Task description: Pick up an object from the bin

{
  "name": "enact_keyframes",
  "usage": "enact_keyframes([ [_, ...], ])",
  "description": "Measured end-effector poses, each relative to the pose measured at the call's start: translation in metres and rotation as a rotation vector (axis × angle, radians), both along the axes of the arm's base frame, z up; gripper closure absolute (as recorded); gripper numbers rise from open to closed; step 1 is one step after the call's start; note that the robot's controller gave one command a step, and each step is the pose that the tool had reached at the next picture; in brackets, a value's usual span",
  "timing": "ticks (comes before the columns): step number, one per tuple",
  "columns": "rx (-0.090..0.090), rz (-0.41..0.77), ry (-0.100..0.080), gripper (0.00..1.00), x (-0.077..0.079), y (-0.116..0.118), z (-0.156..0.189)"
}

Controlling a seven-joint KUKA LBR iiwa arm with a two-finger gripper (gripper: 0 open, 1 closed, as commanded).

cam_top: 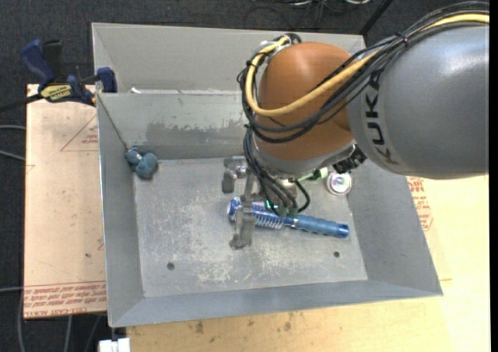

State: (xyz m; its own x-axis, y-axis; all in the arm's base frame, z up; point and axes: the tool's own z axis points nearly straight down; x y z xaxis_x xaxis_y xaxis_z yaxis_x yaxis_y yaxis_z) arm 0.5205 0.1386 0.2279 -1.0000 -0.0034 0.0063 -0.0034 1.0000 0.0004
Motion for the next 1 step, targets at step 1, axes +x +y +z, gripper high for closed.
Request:
enact_keyframes([
  [1, 0.002, -0.329, -0.007, 0.0, 0.006, 0.0743, -0.0027],
])
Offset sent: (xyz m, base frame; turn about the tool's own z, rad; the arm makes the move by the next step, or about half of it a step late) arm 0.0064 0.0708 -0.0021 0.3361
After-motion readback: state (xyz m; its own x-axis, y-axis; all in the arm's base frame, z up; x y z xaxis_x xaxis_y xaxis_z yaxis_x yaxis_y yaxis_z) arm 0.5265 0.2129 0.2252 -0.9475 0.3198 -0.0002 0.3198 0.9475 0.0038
